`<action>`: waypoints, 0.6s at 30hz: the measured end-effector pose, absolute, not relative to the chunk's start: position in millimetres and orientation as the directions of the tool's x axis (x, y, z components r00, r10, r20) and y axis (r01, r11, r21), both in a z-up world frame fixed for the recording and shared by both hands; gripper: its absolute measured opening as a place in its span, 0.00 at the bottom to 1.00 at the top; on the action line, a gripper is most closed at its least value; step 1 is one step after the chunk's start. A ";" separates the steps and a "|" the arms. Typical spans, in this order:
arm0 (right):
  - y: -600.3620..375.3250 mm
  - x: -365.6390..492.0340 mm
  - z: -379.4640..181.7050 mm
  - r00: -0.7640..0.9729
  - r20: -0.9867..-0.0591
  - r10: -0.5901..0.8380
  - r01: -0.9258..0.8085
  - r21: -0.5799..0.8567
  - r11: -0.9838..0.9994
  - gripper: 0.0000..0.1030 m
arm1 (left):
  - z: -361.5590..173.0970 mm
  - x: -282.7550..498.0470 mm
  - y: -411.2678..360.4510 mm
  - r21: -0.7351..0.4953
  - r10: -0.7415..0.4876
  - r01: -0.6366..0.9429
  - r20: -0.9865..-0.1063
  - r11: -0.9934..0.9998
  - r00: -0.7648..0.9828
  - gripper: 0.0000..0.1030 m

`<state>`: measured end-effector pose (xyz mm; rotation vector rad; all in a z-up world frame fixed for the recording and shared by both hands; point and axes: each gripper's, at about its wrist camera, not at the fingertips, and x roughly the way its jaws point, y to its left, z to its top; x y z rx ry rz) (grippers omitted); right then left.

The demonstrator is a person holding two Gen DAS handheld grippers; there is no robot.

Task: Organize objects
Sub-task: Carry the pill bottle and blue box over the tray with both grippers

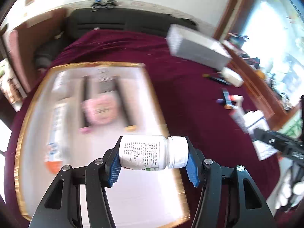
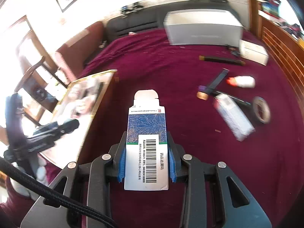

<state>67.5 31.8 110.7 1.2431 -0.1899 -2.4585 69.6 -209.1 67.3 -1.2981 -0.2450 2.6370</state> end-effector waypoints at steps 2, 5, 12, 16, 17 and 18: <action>7.5 63.1 114.4 -0.533 -0.744 -0.404 0.308 0.274 -0.911 0.31 | 60.3 70.2 -223.2 -0.198 0.197 -0.065 -0.778 -0.978 -0.596 0.50; -20.9 56.5 115.7 -0.510 -0.744 -0.432 0.347 0.282 -0.895 0.31 | 49.0 69.7 -239.2 -0.178 0.166 -0.036 -0.797 -0.983 -0.580 0.50; -81.8 26.2 106.7 -0.438 -0.776 -0.455 0.389 0.292 -0.874 0.32 | 24.2 53.3 -255.4 -0.193 0.180 -0.026 -0.846 -0.981 -0.503 0.50; -105.4 9.6 99.5 -0.426 -0.799 -0.424 0.391 0.260 -0.883 0.32 | 25.6 48.3 -251.8 -0.168 0.166 -0.041 -0.849 -0.985 -0.502 0.50; -110.3 4.9 97.9 -0.425 -0.804 -0.415 0.390 0.251 -0.886 0.32 | 25.5 47.5 -252.2 -0.165 0.164 -0.042 -0.848 -0.985 -0.504 0.50; -114.3 1.0 96.9 -0.426 -0.808 -0.407 0.390 0.242 -0.888 0.32 | 26.9 48.2 -253.0 -0.168 0.166 -0.042 -0.847 -0.985 -0.505 0.50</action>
